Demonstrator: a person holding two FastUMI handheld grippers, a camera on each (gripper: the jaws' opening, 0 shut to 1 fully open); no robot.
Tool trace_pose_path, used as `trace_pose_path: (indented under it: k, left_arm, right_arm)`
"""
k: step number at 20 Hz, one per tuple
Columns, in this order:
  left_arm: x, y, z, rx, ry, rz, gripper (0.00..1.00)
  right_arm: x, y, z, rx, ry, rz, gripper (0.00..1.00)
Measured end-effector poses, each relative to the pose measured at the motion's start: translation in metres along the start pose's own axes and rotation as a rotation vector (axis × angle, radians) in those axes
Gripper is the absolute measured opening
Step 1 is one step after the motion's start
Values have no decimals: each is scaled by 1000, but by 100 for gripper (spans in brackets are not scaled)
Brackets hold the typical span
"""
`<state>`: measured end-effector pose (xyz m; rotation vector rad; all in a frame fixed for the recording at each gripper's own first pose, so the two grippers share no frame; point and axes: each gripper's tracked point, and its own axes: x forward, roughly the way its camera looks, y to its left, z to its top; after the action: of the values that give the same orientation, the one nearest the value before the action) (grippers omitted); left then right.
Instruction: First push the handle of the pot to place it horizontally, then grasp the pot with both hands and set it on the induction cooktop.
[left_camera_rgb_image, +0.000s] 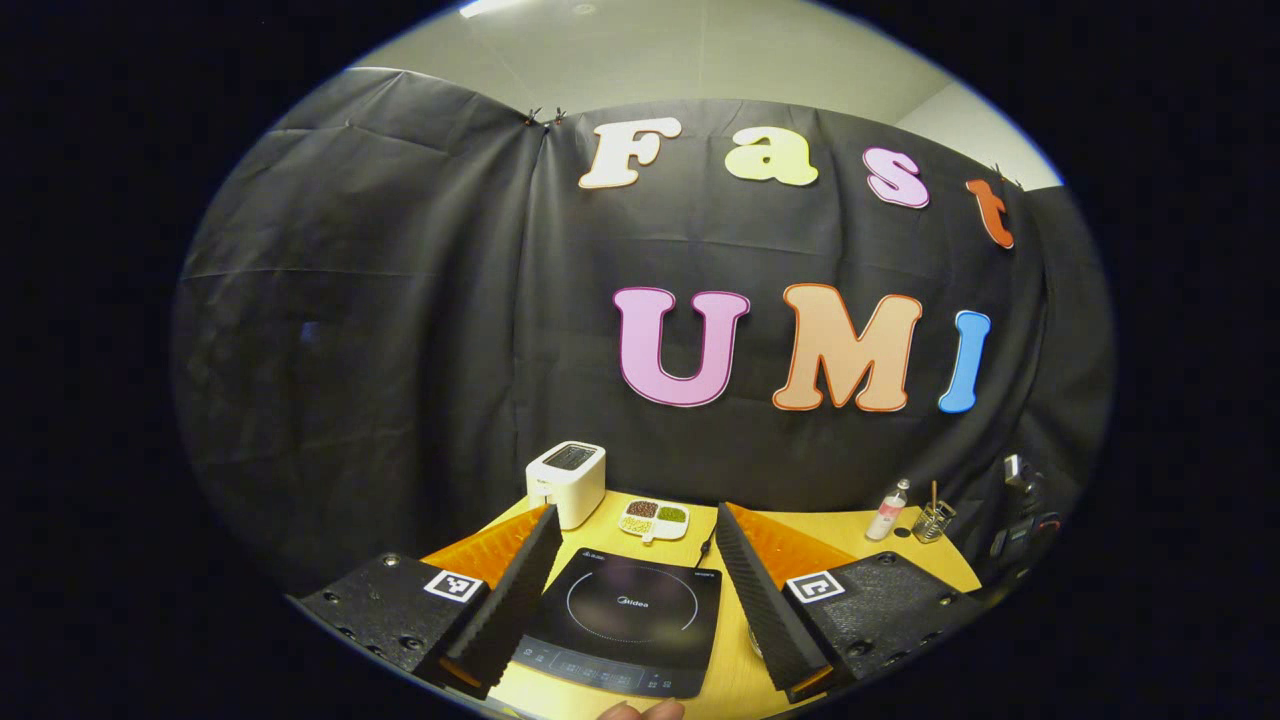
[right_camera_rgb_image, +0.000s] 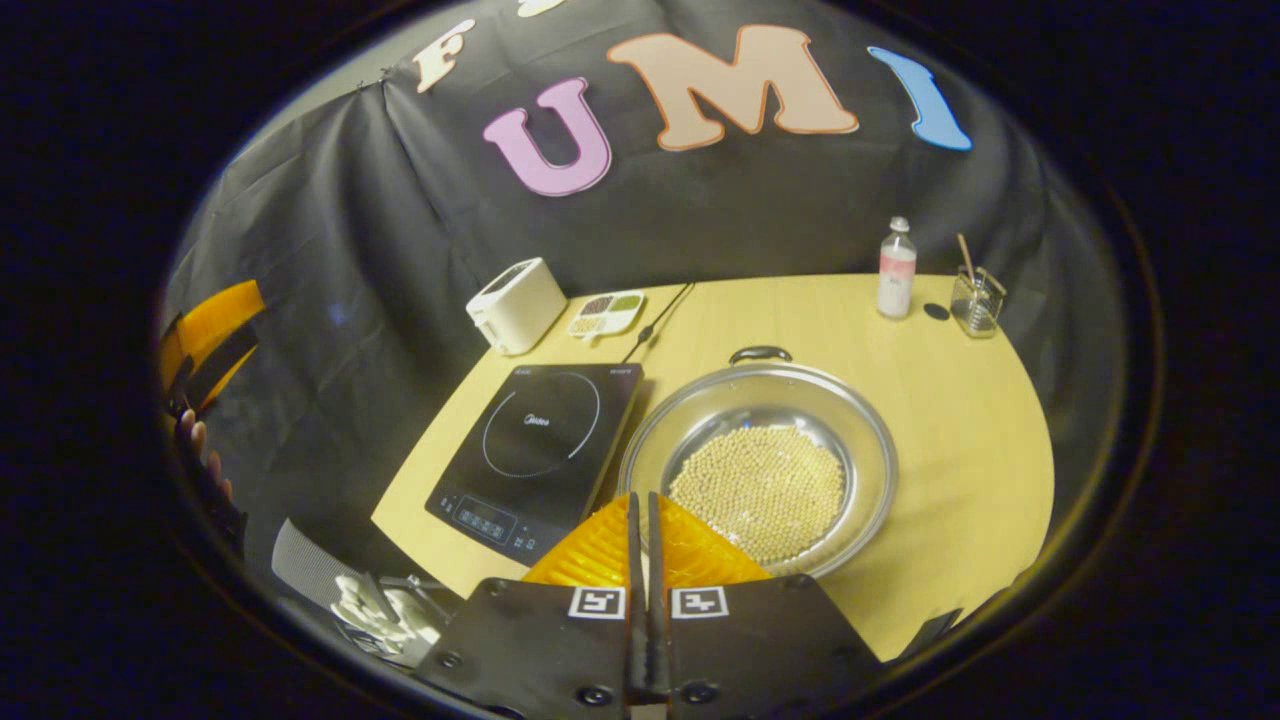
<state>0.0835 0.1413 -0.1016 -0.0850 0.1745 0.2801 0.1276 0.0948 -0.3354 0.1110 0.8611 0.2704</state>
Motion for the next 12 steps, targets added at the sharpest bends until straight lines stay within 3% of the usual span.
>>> trace_pose_path:
  k: [6,8,9,12]
  left_arm:
    - [2,5,-7,-18,18,25,90]
    - [2,6,-8,-17,20,29,99]
    - [1,6,-7,-16,22,32,95]
    - [0,9,-9,-14,23,40,95]
  right_arm:
    - [17,-9,-38,16,119,-13,3]
    - [21,-9,-50,4,152,-9,3]
    - [21,-8,-54,2,164,-6,3]
    - [29,-8,-71,-2,218,0,3]
